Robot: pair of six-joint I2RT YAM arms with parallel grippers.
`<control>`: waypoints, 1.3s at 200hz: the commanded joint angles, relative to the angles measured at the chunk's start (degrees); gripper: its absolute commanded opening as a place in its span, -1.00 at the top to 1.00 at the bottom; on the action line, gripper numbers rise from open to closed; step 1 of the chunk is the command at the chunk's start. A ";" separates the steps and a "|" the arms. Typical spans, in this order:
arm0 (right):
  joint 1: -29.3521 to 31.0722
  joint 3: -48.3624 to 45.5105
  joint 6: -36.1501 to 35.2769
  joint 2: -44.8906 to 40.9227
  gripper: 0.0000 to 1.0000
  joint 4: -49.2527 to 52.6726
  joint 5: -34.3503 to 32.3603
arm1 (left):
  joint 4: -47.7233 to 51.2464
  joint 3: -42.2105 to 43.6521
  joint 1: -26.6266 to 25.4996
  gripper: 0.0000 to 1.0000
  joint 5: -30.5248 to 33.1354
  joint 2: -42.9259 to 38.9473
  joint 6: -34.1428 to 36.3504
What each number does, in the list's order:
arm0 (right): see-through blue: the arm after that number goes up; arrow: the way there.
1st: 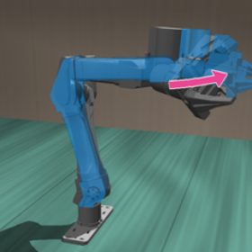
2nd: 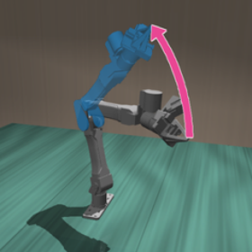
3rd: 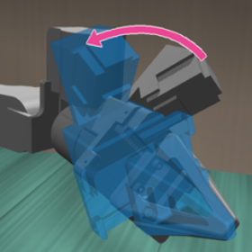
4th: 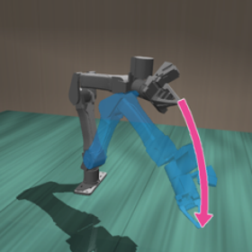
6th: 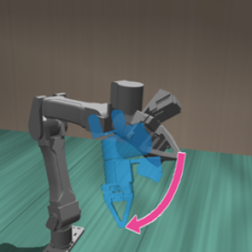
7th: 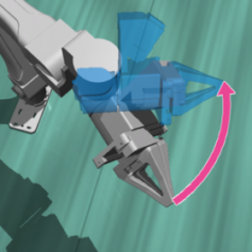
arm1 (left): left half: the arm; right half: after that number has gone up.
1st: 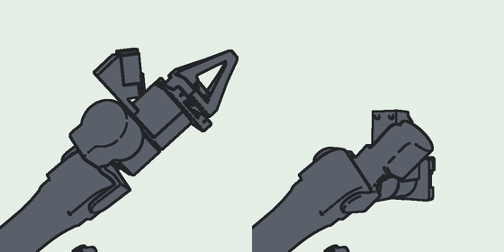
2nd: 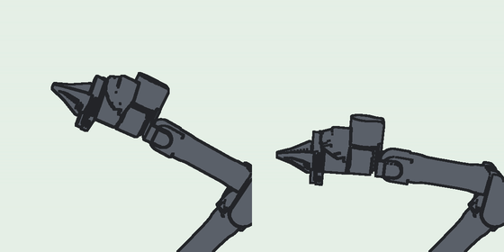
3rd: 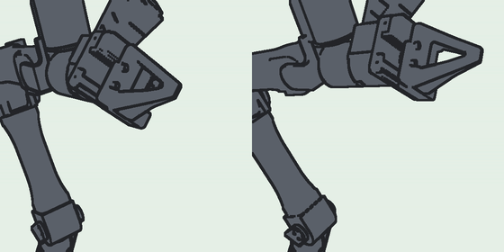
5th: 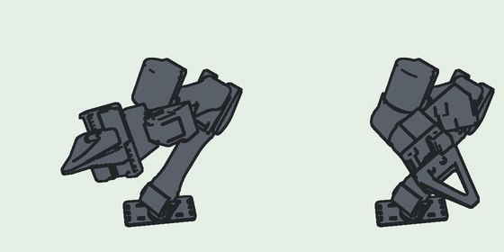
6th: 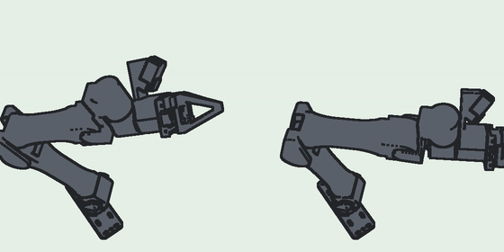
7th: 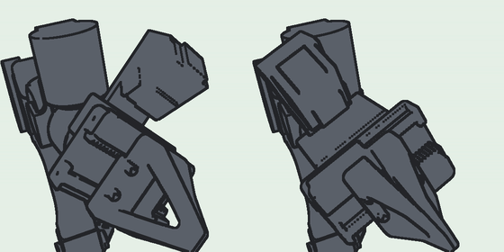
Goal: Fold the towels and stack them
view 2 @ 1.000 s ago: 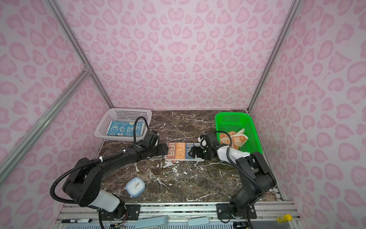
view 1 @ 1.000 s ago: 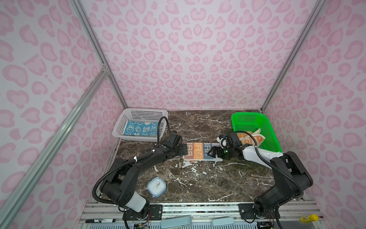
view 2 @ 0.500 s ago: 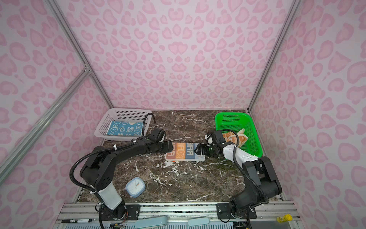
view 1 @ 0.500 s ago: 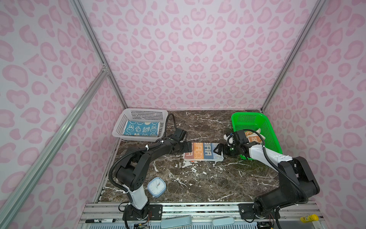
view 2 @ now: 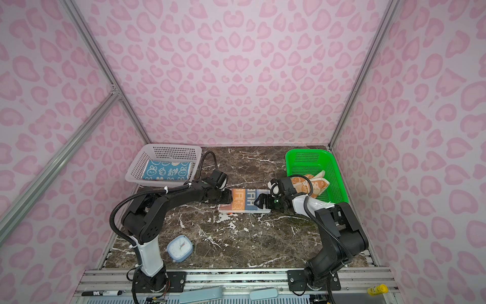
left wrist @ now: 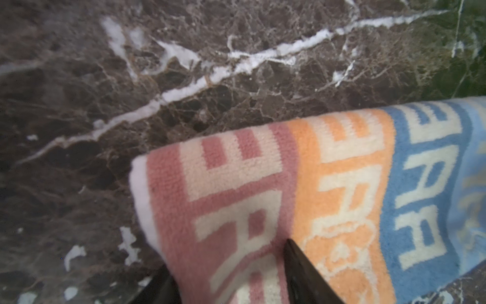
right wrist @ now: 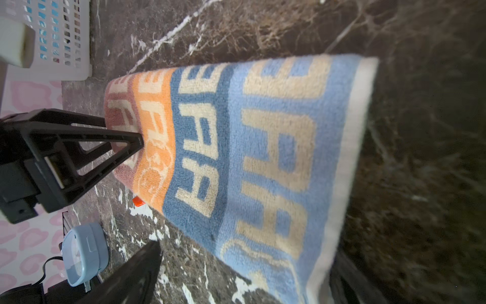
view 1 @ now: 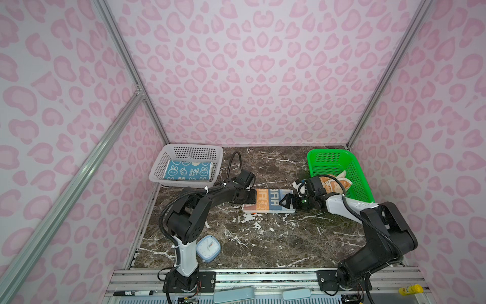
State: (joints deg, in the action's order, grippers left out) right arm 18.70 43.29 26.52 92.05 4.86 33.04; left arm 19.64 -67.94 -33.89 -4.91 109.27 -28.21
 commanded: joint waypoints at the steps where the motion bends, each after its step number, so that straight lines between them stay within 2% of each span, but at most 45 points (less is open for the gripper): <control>1: 1.08 -0.79 1.97 1.03 -0.96 2.63 -1.16 | 7.31 -0.25 -0.55 0.34 -0.41 0.79 0.52; 14: 1.52 -1.05 2.40 0.92 -0.96 2.30 -1.48 | 8.18 -0.88 -0.95 0.60 0.50 0.51 0.61; 51: 2.04 -1.11 2.49 -0.28 -0.96 2.60 -1.65 | 12.95 -3.42 -1.20 0.91 4.87 -0.74 1.95; 80: 1.98 -0.07 2.00 -1.93 -0.96 4.26 -1.72 | 20.94 -8.75 -1.18 0.92 11.55 -0.68 4.67; 122: 2.44 4.64 -0.01 -3.65 -0.96 9.22 -3.32 | 34.90 -21.55 0.24 0.92 23.48 1.91 9.35; 171: 5.86 14.02 -0.27 -2.41 -0.96 11.62 -4.11 | 41.29 -32.90 4.60 0.92 33.21 3.86 15.40; 199: 9.46 19.82 -0.60 -0.85 -0.96 13.17 -6.34 | 40.47 -37.68 8.08 0.92 35.90 2.42 19.15; 239: 12.89 25.20 0.47 2.34 -0.96 13.20 -6.53 | 34.28 -39.19 14.16 0.92 32.13 -0.25 27.33; 260: 14.28 28.25 0.99 4.62 -0.96 13.22 -6.52 | 31.95 -39.61 16.68 0.92 33.56 0.65 32.79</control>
State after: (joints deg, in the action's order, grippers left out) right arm 31.70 69.10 26.83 94.61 17.30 27.14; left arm 55.33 -106.65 -19.16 27.53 109.58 -3.53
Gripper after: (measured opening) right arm 0.982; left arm 0.086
